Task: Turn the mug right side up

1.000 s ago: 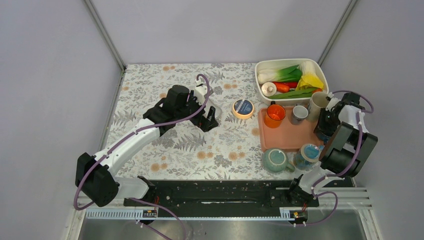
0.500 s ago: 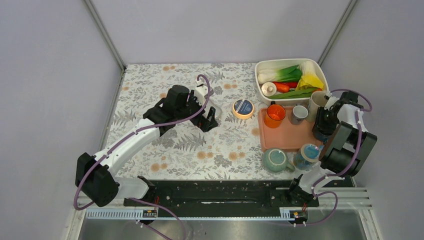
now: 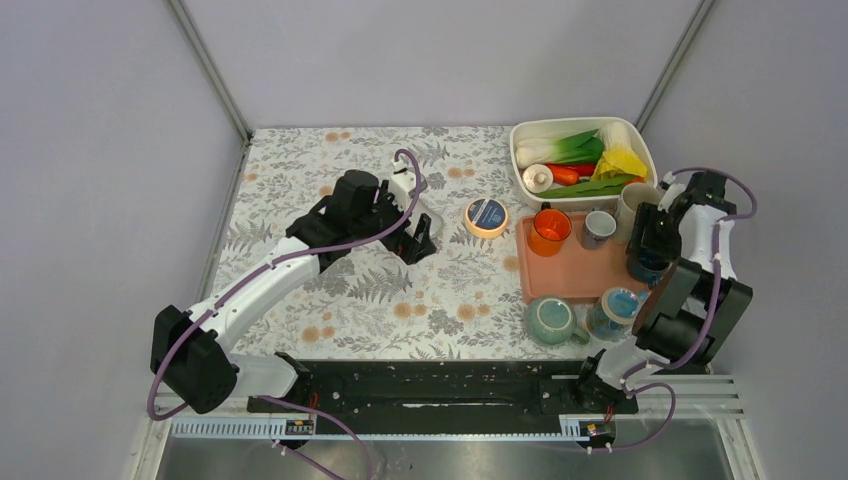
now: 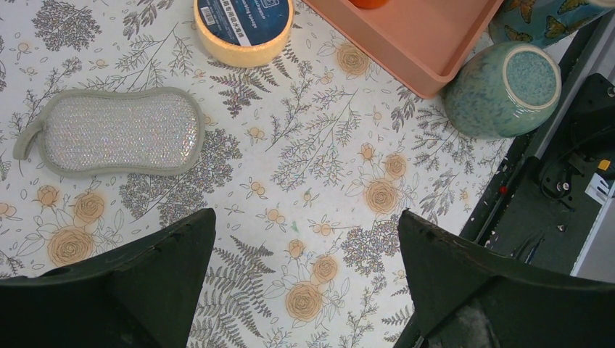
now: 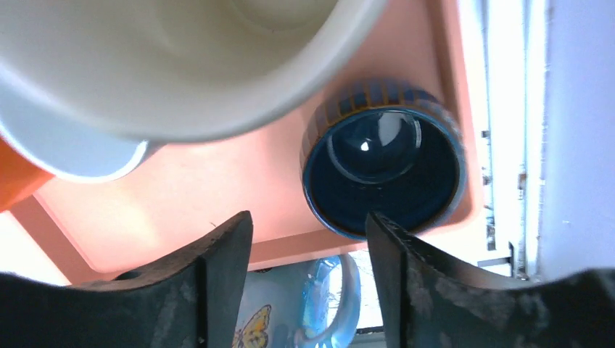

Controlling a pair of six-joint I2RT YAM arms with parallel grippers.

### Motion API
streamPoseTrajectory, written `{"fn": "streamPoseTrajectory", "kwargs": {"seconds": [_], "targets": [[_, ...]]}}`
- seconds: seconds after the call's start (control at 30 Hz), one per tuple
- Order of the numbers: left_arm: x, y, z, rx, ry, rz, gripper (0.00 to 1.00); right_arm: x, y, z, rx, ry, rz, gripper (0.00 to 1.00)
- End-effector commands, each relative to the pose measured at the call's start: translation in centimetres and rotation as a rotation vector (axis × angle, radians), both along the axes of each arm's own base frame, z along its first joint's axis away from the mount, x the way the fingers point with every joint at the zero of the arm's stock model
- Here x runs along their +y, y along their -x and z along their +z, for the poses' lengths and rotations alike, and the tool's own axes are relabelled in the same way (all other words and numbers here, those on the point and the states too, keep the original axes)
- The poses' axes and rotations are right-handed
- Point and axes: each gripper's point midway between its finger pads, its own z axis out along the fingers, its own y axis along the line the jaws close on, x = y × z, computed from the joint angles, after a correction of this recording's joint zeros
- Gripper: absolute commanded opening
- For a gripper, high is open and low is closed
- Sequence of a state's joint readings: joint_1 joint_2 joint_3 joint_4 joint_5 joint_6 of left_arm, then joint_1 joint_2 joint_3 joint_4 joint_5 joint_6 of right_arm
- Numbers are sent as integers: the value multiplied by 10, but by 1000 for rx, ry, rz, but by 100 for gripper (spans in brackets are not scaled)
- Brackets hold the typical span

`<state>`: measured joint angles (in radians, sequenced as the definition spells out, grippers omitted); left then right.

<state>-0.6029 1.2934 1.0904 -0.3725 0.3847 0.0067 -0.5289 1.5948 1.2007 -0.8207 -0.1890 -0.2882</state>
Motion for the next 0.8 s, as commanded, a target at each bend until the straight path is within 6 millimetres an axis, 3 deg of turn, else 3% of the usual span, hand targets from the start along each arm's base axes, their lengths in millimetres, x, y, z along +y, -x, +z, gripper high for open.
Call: {"fn": "streamPoseTrajectory", "kwargs": {"seconds": [0.0,0.07,0.17,0.3,0.43,0.5,0.63,0.77], "targets": [[-3,-1,20,-59,39,-28,99,-15,-9,77,-158,116,-162,73],[-3,0,18,-57,38,-32,99,-17,-2,96,-165,118,-273,82],[-2,2,19,-59,42,-40,99,-13,20,107,-105,103,-431,98],[-3,7,19,-58,48,-58,99,8,41,100,-122,44,-506,99],[-6,12,13,-28,55,-77,99,26,56,112,-256,18,-558,99],[-8,14,10,-17,57,-89,99,51,57,124,-302,-24,-464,99],[-9,11,9,-11,58,-84,99,129,51,138,-332,-66,-199,99],[-8,12,7,-16,52,-81,99,169,61,110,-193,-54,-133,98]]}}
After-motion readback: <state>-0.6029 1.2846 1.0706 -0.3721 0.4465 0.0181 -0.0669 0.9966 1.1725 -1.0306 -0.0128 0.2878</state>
